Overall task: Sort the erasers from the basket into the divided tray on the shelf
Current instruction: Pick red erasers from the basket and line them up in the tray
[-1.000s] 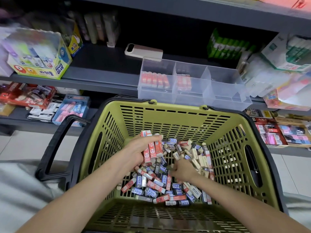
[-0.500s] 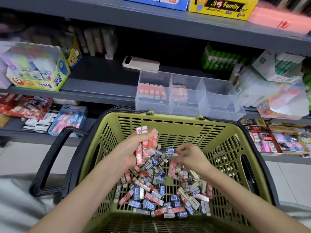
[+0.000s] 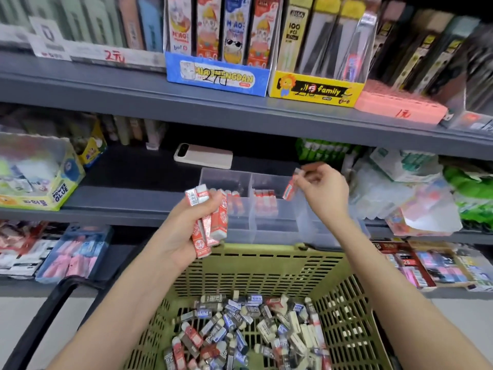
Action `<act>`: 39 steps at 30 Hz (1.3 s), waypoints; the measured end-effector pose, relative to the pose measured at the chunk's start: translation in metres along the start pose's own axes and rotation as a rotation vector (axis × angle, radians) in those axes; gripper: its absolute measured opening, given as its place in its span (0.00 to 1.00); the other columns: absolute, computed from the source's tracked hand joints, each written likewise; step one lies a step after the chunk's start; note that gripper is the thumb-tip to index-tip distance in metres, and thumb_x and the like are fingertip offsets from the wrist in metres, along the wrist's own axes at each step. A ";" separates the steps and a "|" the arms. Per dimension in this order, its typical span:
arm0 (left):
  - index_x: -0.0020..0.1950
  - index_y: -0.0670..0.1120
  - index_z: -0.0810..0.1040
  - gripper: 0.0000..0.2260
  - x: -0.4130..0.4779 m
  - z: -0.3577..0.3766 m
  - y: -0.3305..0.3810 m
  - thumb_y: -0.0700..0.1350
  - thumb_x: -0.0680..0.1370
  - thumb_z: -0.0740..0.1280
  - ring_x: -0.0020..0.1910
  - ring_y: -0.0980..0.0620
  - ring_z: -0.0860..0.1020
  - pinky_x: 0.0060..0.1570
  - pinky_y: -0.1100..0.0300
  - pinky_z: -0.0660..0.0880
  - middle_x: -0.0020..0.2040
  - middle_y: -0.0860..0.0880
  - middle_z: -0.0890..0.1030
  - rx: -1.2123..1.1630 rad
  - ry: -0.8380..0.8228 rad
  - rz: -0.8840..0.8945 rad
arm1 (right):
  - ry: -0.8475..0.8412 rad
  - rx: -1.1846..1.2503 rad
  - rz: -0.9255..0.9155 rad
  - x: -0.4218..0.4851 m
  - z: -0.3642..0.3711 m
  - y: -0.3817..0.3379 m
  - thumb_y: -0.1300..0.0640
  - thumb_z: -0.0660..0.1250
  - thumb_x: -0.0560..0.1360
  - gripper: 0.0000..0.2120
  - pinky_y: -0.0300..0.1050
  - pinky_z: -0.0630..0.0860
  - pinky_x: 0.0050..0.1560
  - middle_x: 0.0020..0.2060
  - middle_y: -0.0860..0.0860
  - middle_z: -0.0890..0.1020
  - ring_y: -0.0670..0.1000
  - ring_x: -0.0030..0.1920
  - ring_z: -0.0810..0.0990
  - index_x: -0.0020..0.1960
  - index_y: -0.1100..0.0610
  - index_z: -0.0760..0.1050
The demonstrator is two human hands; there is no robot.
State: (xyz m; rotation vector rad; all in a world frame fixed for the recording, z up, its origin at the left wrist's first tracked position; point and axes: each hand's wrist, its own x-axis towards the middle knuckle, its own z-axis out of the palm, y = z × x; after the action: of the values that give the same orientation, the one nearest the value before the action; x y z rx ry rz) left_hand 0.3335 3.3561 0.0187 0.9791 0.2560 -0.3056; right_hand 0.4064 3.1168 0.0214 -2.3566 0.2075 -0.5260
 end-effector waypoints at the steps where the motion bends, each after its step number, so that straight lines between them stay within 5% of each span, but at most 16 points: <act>1: 0.49 0.46 0.80 0.24 0.005 0.002 0.002 0.48 0.55 0.77 0.33 0.52 0.83 0.28 0.60 0.79 0.37 0.48 0.85 0.016 -0.008 0.007 | -0.021 -0.126 -0.002 0.009 0.006 0.002 0.50 0.68 0.72 0.09 0.45 0.74 0.48 0.41 0.50 0.85 0.53 0.49 0.82 0.49 0.53 0.80; 11: 0.50 0.47 0.81 0.23 0.032 0.007 -0.002 0.48 0.57 0.77 0.39 0.49 0.85 0.30 0.58 0.79 0.43 0.45 0.86 0.043 -0.042 -0.017 | -0.351 -0.507 -0.074 0.040 0.030 0.006 0.52 0.69 0.70 0.09 0.41 0.72 0.44 0.49 0.51 0.83 0.55 0.51 0.80 0.49 0.51 0.80; 21: 0.52 0.48 0.81 0.23 0.039 0.008 -0.003 0.49 0.58 0.76 0.36 0.51 0.84 0.29 0.60 0.78 0.41 0.48 0.86 0.059 -0.031 -0.031 | -0.374 -0.722 -0.212 0.040 0.048 0.017 0.55 0.60 0.75 0.11 0.39 0.67 0.41 0.48 0.50 0.83 0.54 0.48 0.79 0.49 0.50 0.81; 25: 0.50 0.48 0.81 0.24 0.037 0.013 -0.003 0.49 0.55 0.76 0.35 0.50 0.84 0.27 0.60 0.77 0.39 0.47 0.85 0.041 -0.014 -0.040 | -0.367 -0.852 -0.325 0.032 0.037 0.007 0.58 0.58 0.75 0.13 0.44 0.64 0.54 0.47 0.50 0.83 0.55 0.50 0.77 0.50 0.49 0.79; 27: 0.51 0.47 0.81 0.24 0.036 0.015 -0.004 0.48 0.55 0.76 0.35 0.49 0.84 0.26 0.59 0.77 0.39 0.47 0.85 0.037 -0.001 -0.048 | -0.276 -0.673 -0.311 0.018 0.028 -0.004 0.55 0.57 0.77 0.13 0.46 0.65 0.59 0.46 0.50 0.83 0.53 0.51 0.78 0.53 0.48 0.79; 31: 0.53 0.46 0.80 0.24 0.034 0.021 -0.007 0.48 0.58 0.76 0.37 0.49 0.84 0.29 0.58 0.78 0.41 0.46 0.85 0.045 0.023 -0.031 | -0.501 0.317 -0.108 -0.032 0.004 -0.041 0.45 0.66 0.72 0.08 0.39 0.73 0.39 0.31 0.46 0.83 0.41 0.33 0.77 0.42 0.48 0.79; 35: 0.52 0.42 0.80 0.20 0.028 0.037 -0.013 0.45 0.61 0.74 0.33 0.48 0.83 0.26 0.60 0.77 0.39 0.43 0.85 0.043 -0.041 -0.060 | -0.673 0.413 -0.097 -0.052 -0.007 -0.058 0.51 0.72 0.70 0.08 0.36 0.68 0.37 0.31 0.47 0.75 0.42 0.32 0.70 0.48 0.48 0.79; 39: 0.53 0.43 0.79 0.23 0.026 0.044 -0.017 0.48 0.60 0.75 0.35 0.47 0.84 0.29 0.59 0.78 0.41 0.42 0.85 0.106 -0.049 -0.107 | -0.728 0.610 0.031 -0.049 -0.022 -0.052 0.60 0.73 0.70 0.06 0.32 0.71 0.36 0.34 0.48 0.80 0.44 0.35 0.76 0.47 0.54 0.82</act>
State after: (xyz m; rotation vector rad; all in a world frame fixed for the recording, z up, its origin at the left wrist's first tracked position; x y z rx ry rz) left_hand 0.3547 3.3061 0.0199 1.0631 0.2503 -0.4437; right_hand 0.3528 3.1563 0.0560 -1.7919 -0.2262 0.2767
